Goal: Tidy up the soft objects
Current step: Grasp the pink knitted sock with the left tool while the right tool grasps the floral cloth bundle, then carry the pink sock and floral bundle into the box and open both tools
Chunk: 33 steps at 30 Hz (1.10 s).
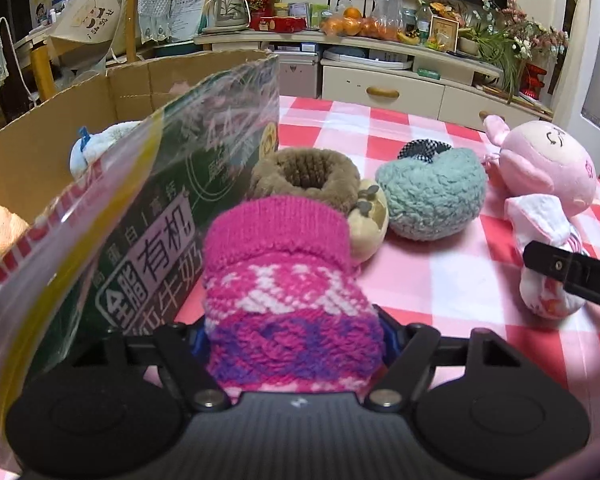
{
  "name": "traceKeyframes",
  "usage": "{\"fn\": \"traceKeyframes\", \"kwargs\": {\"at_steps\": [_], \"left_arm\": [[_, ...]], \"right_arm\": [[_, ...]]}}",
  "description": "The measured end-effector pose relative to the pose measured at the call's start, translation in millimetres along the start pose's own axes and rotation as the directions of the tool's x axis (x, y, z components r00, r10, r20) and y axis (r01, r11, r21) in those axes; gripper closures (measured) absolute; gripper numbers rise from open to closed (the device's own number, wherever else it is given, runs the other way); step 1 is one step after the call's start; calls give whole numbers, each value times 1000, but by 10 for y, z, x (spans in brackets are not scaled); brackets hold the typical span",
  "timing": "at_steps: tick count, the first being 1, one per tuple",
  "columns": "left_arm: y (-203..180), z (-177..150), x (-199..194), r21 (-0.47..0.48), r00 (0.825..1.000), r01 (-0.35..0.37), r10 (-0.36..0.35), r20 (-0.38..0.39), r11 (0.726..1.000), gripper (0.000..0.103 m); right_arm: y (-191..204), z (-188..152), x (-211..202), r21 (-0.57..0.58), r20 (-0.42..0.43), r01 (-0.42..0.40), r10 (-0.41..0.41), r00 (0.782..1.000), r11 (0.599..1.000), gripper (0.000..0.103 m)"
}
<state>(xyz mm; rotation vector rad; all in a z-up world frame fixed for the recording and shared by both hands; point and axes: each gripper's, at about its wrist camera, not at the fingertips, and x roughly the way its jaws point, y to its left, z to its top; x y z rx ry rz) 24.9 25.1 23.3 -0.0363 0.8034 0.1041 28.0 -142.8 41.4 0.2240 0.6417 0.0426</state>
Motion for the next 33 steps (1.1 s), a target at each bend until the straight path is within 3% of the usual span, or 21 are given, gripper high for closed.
{"fn": "traceKeyframes", "kwargs": {"at_steps": [2, 16, 25, 33], "left_arm": [[-7, -1, -8, 10, 1000, 3, -3, 0, 1000, 32], [3, 25, -22, 11, 999, 39, -39, -11, 999, 36], [-34, -11, -98, 24, 994, 105, -104, -22, 994, 37], [-76, -10, -287, 89, 988, 145, -149, 35, 985, 37]], "right_arm": [[7, 2, 0, -10, 3, -11, 11, 1000, 1000, 17], [-2, -13, -24, -38, 8, -21, 21, 1000, 999, 18], [-58, -2, -111, -34, 31, -14, 15, 999, 999, 19], [-112, -38, -191, -12, 52, -11, 12, 999, 1000, 19]]}}
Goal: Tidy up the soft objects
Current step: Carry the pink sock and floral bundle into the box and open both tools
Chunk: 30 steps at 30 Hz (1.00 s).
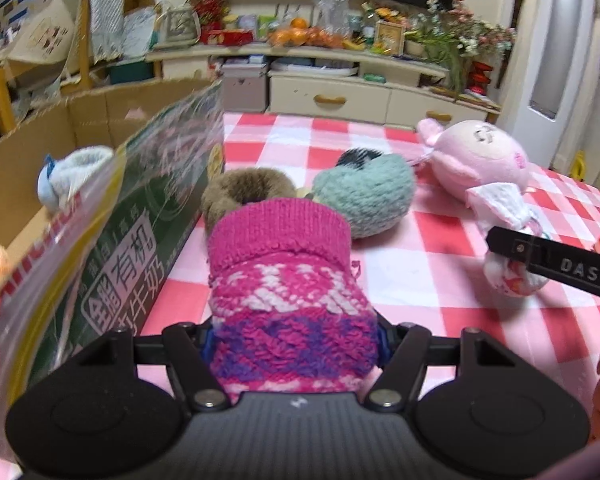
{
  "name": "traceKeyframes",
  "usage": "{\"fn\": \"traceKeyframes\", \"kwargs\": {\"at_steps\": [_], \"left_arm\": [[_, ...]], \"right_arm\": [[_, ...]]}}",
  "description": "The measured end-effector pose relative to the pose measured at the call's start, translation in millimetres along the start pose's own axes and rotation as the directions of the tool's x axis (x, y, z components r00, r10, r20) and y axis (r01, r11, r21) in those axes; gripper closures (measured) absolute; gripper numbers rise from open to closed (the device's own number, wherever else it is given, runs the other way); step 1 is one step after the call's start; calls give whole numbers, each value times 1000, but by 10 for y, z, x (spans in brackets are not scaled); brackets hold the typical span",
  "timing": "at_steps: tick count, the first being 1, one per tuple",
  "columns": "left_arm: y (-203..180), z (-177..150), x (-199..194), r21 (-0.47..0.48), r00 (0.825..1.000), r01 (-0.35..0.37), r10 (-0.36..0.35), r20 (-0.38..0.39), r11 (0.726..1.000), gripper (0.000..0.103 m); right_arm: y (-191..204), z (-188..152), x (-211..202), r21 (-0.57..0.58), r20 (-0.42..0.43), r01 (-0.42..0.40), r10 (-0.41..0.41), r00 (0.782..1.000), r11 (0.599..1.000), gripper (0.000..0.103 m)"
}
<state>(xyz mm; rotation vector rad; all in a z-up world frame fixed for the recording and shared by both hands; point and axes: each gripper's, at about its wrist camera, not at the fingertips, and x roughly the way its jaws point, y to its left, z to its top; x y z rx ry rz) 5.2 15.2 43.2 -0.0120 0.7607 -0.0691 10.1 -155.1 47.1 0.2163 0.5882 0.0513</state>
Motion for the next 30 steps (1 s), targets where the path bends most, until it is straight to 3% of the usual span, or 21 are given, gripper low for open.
{"fn": "traceKeyframes", "kwargs": {"at_steps": [5, 18, 30], "left_arm": [[-38, 21, -146, 51, 998, 28, -30, 49, 998, 37], [112, 83, -379, 74, 993, 74, -81, 90, 994, 37], [266, 194, -617, 100, 984, 58, -74, 162, 993, 37]], "right_arm": [[-4, -18, -65, 27, 6, -9, 9, 1000, 1000, 19], [103, -25, -213, 84, 25, -36, 34, 999, 996, 19], [320, -35, -331, 73, 31, -65, 63, 998, 995, 19]]}}
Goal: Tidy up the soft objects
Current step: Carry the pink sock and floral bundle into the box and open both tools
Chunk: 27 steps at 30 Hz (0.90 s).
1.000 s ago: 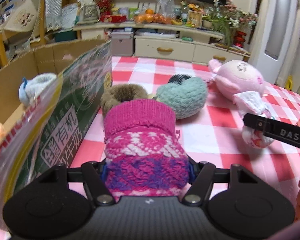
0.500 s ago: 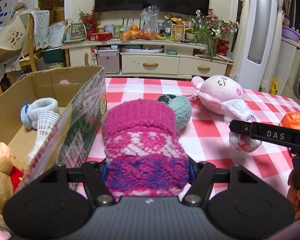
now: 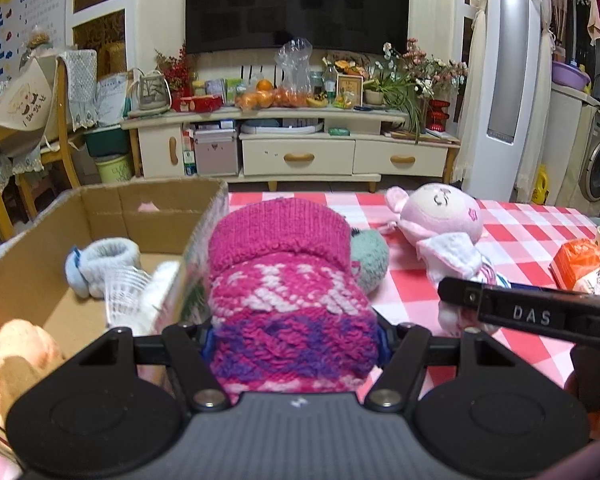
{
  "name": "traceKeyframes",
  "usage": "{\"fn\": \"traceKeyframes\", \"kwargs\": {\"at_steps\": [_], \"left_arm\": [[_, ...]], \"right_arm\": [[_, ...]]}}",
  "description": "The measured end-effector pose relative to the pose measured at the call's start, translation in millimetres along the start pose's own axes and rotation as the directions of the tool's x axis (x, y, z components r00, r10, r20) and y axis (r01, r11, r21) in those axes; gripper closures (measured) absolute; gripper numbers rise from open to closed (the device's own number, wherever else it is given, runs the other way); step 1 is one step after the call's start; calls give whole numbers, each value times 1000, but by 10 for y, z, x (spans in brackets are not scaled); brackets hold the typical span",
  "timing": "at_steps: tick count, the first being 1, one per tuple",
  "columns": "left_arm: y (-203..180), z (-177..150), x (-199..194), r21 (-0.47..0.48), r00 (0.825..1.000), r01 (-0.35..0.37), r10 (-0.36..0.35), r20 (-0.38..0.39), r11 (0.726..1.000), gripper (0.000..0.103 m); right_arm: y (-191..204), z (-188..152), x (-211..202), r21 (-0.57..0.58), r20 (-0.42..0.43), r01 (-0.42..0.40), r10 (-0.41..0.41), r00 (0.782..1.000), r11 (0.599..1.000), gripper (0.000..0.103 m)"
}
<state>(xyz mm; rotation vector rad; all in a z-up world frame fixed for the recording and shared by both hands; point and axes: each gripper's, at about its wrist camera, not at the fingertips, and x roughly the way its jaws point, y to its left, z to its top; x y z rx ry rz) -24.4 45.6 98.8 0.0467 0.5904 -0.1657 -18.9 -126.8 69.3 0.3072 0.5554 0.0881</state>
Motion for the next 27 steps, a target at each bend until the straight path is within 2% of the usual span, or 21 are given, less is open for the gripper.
{"fn": "traceKeyframes", "kwargs": {"at_steps": [13, 27], "left_arm": [[420, 199, -184, -51, 995, -76, 79, 68, 996, 37], [975, 339, -157, -133, 973, -205, 217, 78, 970, 37]], "right_arm": [[356, 11, -76, -52, 13, -25, 25, 1000, 998, 19], [916, 153, -39, -174, 34, -78, 85, 996, 982, 18]]}}
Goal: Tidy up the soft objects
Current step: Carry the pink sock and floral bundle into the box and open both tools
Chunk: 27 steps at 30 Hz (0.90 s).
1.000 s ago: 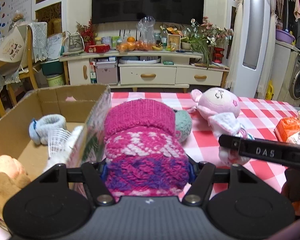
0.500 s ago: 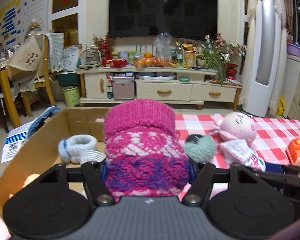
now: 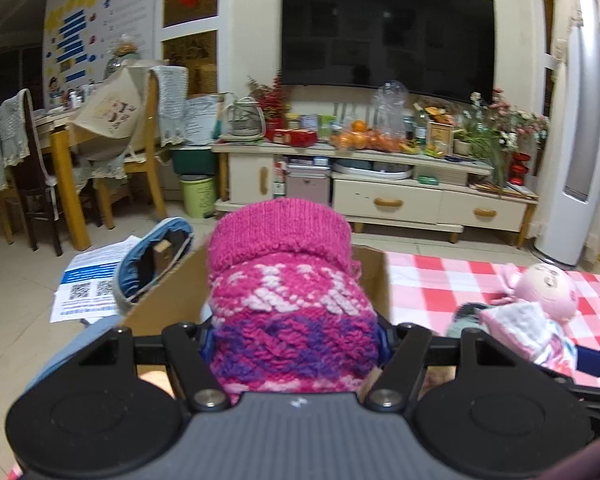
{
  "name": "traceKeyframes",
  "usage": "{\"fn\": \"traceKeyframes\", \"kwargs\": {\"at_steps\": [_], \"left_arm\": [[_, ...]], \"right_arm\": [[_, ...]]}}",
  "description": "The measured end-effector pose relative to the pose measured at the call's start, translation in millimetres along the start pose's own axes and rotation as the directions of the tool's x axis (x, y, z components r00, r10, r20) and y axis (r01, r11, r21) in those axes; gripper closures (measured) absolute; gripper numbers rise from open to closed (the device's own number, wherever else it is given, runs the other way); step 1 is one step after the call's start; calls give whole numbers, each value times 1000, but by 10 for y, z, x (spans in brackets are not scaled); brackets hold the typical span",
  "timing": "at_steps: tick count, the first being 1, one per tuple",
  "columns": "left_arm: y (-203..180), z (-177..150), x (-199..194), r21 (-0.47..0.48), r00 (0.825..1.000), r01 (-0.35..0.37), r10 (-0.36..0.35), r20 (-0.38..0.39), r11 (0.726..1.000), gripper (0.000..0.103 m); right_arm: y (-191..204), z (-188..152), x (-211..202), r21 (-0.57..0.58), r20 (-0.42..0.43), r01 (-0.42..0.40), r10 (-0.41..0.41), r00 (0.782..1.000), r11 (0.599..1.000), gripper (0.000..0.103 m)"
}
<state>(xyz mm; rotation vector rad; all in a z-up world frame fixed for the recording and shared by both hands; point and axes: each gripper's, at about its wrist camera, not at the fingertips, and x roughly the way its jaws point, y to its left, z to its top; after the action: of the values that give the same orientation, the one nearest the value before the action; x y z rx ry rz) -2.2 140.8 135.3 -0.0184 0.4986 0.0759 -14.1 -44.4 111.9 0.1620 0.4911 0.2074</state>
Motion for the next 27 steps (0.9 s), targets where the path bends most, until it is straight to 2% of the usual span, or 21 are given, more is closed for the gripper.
{"fn": "traceKeyframes", "kwargs": {"at_steps": [13, 20, 27], "left_arm": [[408, 58, 147, -61, 994, -108, 107, -19, 992, 37], [566, 81, 227, -90, 989, -145, 141, -47, 985, 36], [685, 80, 281, -107, 984, -173, 166, -70, 979, 36]], "right_arm": [[534, 310, 278, -147, 38, -82, 89, 995, 986, 18], [786, 295, 535, -220, 10, -102, 107, 994, 970, 18], [896, 277, 670, -243, -22, -113, 111, 994, 963, 18]]}}
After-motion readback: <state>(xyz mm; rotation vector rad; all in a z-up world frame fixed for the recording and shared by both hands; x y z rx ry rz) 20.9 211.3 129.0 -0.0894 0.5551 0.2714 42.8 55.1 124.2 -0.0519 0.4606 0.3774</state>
